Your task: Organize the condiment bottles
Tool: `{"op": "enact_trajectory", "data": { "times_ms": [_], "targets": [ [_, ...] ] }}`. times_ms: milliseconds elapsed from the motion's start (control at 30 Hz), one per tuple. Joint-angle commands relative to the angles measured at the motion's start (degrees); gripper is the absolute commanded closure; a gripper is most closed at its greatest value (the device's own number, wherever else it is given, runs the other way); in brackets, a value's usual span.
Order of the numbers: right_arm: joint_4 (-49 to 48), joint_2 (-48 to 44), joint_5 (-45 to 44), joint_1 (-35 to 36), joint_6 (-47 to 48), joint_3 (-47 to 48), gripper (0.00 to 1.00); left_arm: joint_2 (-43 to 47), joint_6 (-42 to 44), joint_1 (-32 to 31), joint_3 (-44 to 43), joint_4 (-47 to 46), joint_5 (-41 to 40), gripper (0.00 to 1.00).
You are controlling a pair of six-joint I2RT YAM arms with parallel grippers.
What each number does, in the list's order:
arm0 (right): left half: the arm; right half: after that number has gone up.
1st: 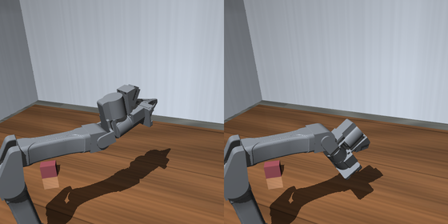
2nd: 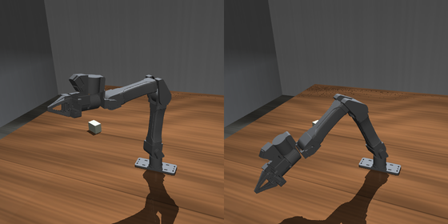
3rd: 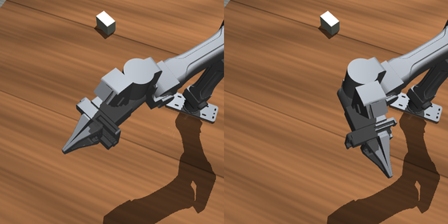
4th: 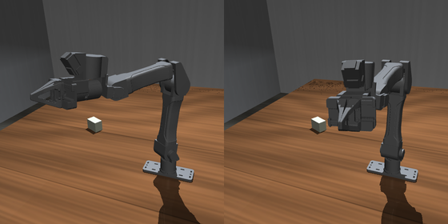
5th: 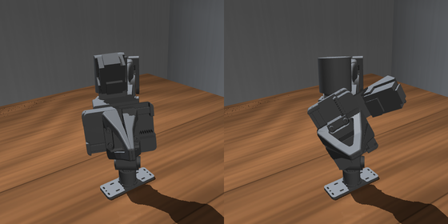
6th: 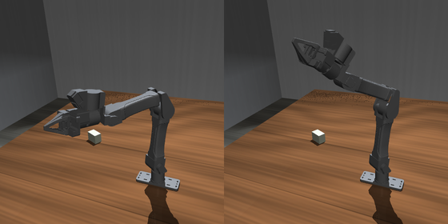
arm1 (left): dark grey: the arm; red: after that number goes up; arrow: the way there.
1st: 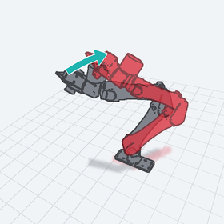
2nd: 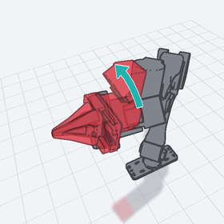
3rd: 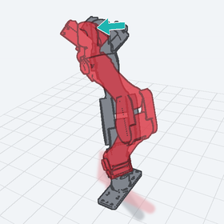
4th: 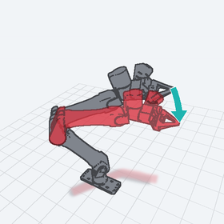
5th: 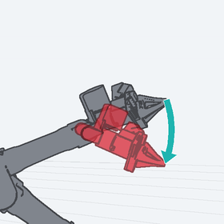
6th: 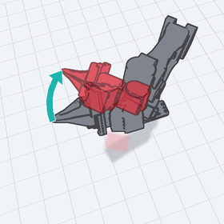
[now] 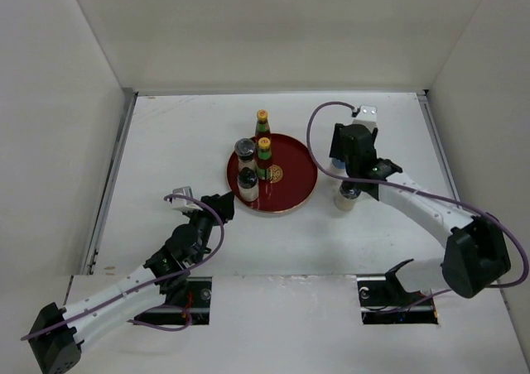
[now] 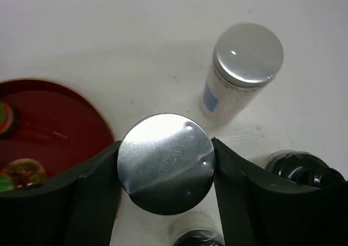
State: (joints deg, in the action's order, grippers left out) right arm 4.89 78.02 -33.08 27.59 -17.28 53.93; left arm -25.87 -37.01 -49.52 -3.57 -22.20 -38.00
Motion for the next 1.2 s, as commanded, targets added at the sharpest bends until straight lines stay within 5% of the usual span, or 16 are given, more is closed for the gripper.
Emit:
{"op": "enact_trajectory", "data": {
  "times_ms": [0,500,733,933,1167],
  "targets": [
    [-11.03,-4.02,-1.90,3.99,3.03,6.53,0.46,-0.41,-0.60,0.17,0.32,-3.38,0.56,0.47],
    [-12.45,23.21,2.40,9.36,2.51,26.83,0.45,-0.59,-0.78,1.66,0.67,-2.77,1.87,0.47],
    [-12.71,28.50,2.58,10.85,0.94,29.12,0.44,-0.24,-0.78,1.75,0.76,-2.59,2.31,0.47],
    [-13.50,27.55,1.97,11.38,-1.26,27.20,0.15,-0.32,-0.78,1.75,0.76,-2.59,2.40,0.47],
    [-13.58,17.10,2.06,10.51,-1.01,20.88,0.07,0.64,-0.25,1.93,0.50,-2.33,2.49,0.47]
  ]
}}
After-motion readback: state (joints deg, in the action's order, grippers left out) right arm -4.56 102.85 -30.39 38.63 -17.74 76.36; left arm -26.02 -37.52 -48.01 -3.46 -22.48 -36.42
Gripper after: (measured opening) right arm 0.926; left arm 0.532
